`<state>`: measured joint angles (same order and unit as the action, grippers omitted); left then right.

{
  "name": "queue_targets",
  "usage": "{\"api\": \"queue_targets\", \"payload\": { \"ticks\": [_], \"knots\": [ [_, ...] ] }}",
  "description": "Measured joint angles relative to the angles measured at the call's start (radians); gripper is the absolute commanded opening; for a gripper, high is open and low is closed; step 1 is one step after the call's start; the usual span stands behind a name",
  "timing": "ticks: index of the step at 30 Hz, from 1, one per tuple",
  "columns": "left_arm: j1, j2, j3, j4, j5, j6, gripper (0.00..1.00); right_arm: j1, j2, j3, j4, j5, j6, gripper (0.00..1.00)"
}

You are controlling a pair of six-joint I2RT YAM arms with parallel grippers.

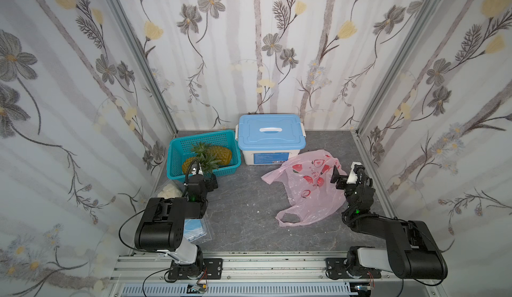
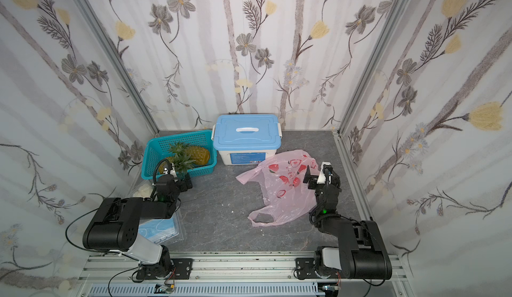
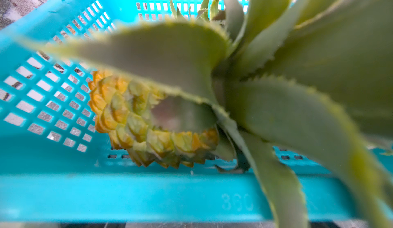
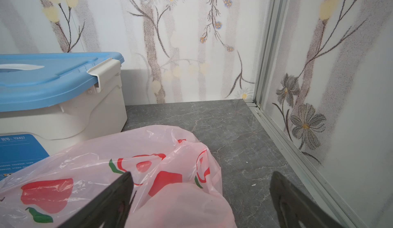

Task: Place the pineapple into a plastic bag & tie a knot
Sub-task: Open the plastic bag at the center of the board.

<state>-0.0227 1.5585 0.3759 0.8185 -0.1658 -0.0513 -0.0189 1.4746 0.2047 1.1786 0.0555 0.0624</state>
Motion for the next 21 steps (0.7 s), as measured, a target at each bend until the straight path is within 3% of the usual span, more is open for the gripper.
{"api": "queue_targets", "payload": {
  "ticks": [5, 8, 13, 21],
  "knots": [
    [0.000, -0.003, 0.000, -0.001, 0.000, 0.000, 1.00, 0.002, -0.018, -0.014, 0.002, -0.012, -0.006, 1.00],
    [0.000, -0.084, -0.003, -0.043, -0.004, 0.002, 1.00, 0.018, -0.124, 0.007, -0.087, -0.033, -0.023, 1.00],
    [-0.001, -0.402, -0.019, -0.196, -0.059, -0.003, 1.00, 0.031, -0.387, 0.079, -0.333, 0.053, 0.057, 1.00],
    [0.000, -0.920, -0.063, -0.542, -0.157, -0.061, 1.00, -0.011, -0.758, 0.117, -0.871, 0.273, 0.406, 1.00]
  ]
}}
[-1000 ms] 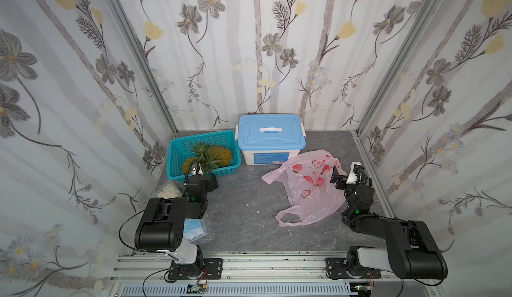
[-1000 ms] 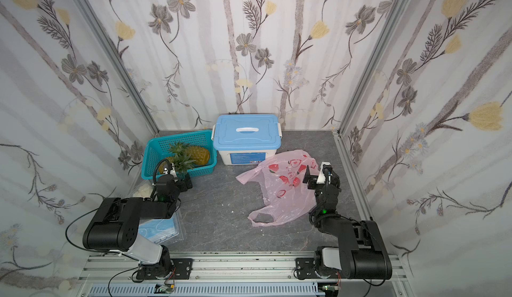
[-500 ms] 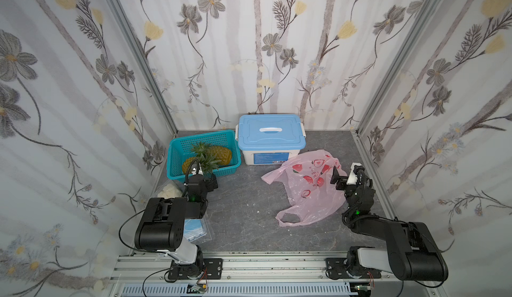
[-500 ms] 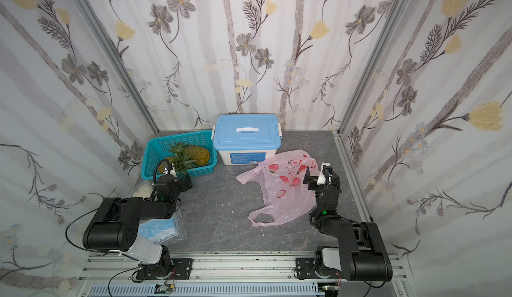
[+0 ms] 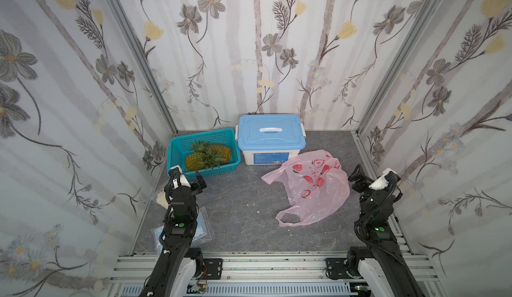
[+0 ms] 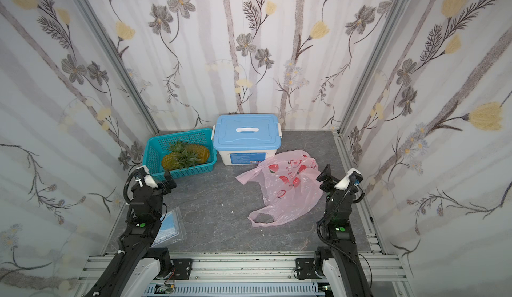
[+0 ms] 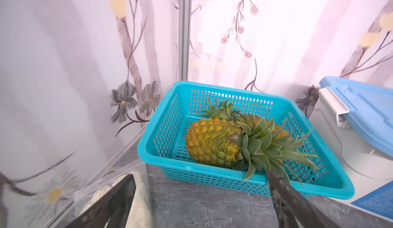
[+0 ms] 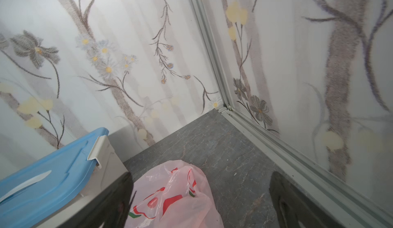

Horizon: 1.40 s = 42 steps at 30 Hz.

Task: Place the pineapple into a plastic bag & tie a knot
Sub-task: Open the plastic bag at the center of the board.

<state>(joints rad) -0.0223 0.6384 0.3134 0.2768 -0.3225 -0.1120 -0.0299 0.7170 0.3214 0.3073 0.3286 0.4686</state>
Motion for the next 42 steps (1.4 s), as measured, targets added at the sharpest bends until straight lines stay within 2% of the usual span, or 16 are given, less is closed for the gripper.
{"api": "queue_targets", "payload": {
  "ticks": [4, 8, 10, 14, 17, 21, 24, 29, 34, 38, 42],
  "knots": [
    [0.000, -0.150, 0.029, -0.162, -0.015, -0.058, 1.00, -0.002, -0.076, 0.070, -0.174, -0.027, 0.083, 0.97],
    [0.000, -0.169, 0.103, -0.278, 0.066, -0.187, 0.97, 0.055, 0.027, 0.245, -0.308, -0.132, 0.143, 0.95],
    [-0.003, -0.144, 0.136, -0.325, 0.135, -0.268, 0.96, 0.155, 0.125, 0.356, -0.395, -0.164, 0.161, 0.95],
    [-0.054, -0.067, 0.196, -0.412, 0.257, -0.418, 0.96, 0.435, 0.334, 0.563, -0.570, -0.181, 0.184, 0.97],
    [-0.148, -0.015, 0.232, -0.453, 0.306, -0.484, 0.96, 0.619, 0.459, 0.651, -0.701, -0.190, 0.204, 0.97],
    [-0.309, 0.052, 0.262, -0.467, 0.296, -0.535, 0.97, 0.838, 0.593, 0.695, -0.782, -0.177, 0.230, 0.97],
    [-0.393, 0.113, 0.262, -0.465, 0.272, -0.568, 0.97, 0.962, 0.705, 0.697, -0.800, -0.208, 0.233, 0.97],
    [-0.461, 0.204, 0.262, -0.438, 0.230, -0.623, 0.98, 1.051, 0.901, 0.695, -0.797, -0.264, 0.230, 0.93],
    [-0.468, 0.271, 0.274, -0.429, 0.204, -0.652, 0.99, 1.077, 1.015, 0.679, -0.802, -0.291, 0.231, 0.79],
    [-0.470, 0.318, 0.293, -0.425, 0.203, -0.669, 1.00, 1.080, 1.059, 0.666, -0.799, -0.270, 0.238, 0.60],
    [-0.470, 0.353, 0.302, -0.422, 0.204, -0.686, 0.99, 1.081, 1.092, 0.659, -0.797, -0.239, 0.246, 0.25]
  ]
}}
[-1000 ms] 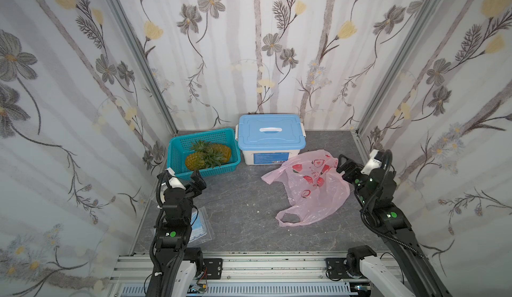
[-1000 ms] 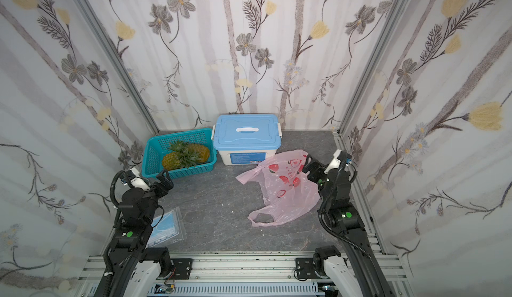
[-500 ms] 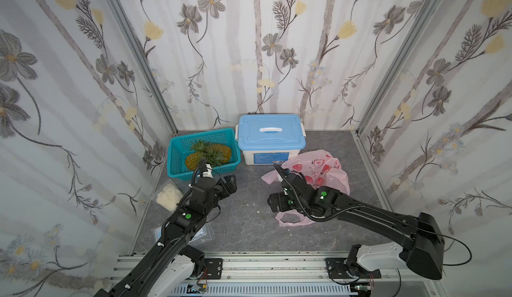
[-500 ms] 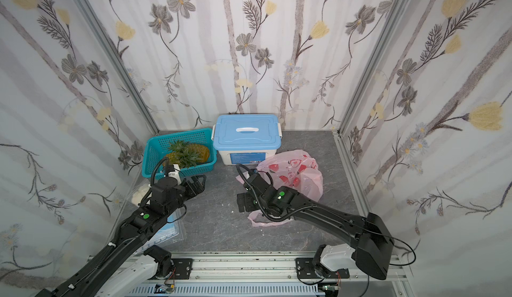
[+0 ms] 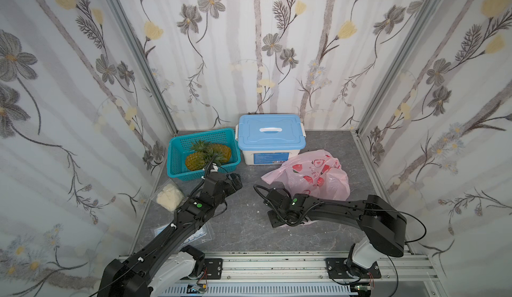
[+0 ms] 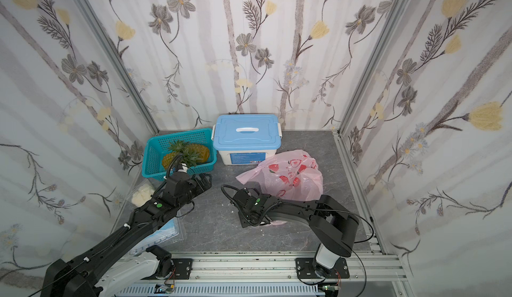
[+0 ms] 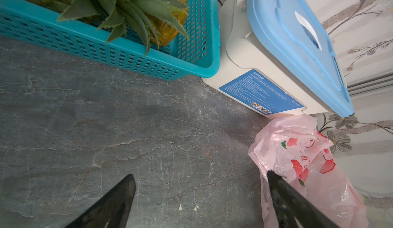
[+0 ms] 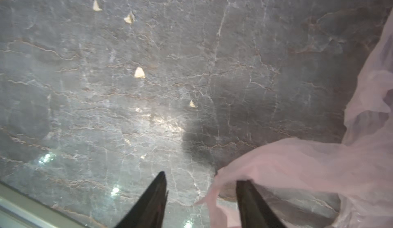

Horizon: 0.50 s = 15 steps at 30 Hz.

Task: Place the pineapple into a plastic bag & tie a knot
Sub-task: Open the plastic bag at the center of the board.

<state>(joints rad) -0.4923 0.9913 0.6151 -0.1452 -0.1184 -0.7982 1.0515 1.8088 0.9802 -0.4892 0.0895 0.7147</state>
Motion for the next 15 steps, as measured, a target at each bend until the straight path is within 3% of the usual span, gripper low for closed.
{"api": "queue_targets", "payload": {
  "ticks": [3, 8, 15],
  "knots": [
    [0.000, 0.017, 0.000, 0.000, 0.009, -0.017, 1.00, 0.000, -0.022, -0.023, 0.005, 0.021, 0.007, 0.00],
    [-0.014, 0.072, 0.000, 0.066, 0.106, -0.032, 1.00, 0.005, -0.232, -0.104, 0.104, 0.006, -0.022, 0.00],
    [-0.061, 0.269, 0.003, 0.192, 0.304, -0.058, 1.00, -0.001, -0.474, -0.234, 0.333, -0.085, -0.114, 0.00]
  ]
}}
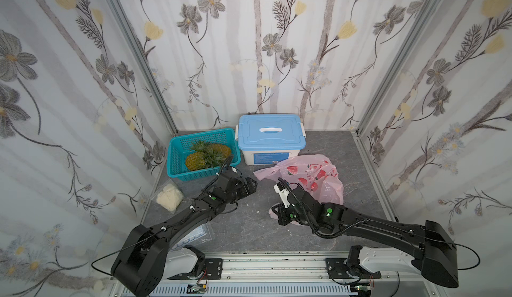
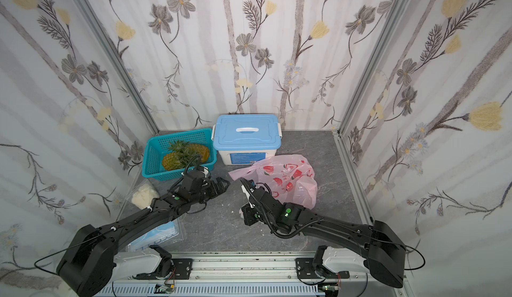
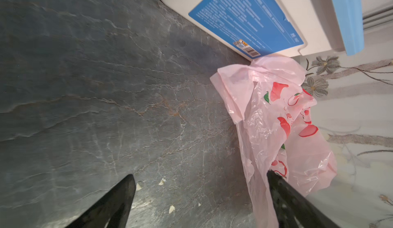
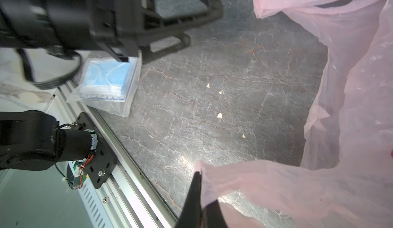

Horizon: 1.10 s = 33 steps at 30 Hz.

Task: Place the pineapple into a plastic bag & tie a knot
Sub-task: Open the plastic bag at the center of the board.

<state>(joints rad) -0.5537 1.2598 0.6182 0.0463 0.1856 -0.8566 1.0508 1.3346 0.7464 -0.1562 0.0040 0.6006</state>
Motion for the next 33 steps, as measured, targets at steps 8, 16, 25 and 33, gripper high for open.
{"api": "queue_targets", "payload": {
  "ticks": [8, 16, 25, 33],
  "knots": [
    [-0.017, 0.171, 0.015, 0.188, 0.070, -0.034, 1.00, -0.027, -0.115, -0.129, 0.127, -0.122, -0.015, 0.00],
    [-0.020, 0.460, 0.175, 0.304, 0.152, -0.034, 0.87, -0.035, -0.170, -0.193, 0.219, -0.218, -0.003, 0.00],
    [-0.023, 0.618, 0.216, 0.486, 0.089, -0.006, 0.42, -0.066, -0.251, -0.264, 0.241, -0.264, -0.003, 0.00],
    [-0.030, 0.671, 0.228, 0.664, 0.050, 0.039, 0.13, -0.097, -0.335, -0.306, 0.227, -0.277, 0.004, 0.00]
  ]
}}
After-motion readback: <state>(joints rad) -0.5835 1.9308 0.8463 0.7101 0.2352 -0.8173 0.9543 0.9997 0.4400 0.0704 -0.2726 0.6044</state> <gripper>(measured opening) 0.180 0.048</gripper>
